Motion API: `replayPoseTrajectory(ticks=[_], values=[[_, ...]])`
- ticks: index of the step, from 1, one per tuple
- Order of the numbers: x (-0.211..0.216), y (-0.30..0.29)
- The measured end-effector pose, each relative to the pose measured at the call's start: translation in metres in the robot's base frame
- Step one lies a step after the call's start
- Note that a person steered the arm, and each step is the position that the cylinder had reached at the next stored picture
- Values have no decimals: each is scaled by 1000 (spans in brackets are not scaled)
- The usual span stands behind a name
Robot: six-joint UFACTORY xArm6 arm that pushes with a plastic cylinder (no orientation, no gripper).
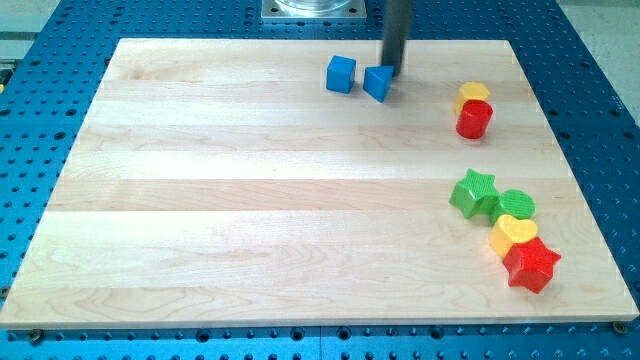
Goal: Keep yellow blocks at the center
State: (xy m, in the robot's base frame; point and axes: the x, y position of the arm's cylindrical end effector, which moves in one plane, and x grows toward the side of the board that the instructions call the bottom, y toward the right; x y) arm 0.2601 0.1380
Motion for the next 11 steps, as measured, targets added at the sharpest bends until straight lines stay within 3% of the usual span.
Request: replayPoseTrajectory(ticks=[3,4,7,9,11], values=[[55,-28],[44,-58],[33,-30],[14,54],[33,110]])
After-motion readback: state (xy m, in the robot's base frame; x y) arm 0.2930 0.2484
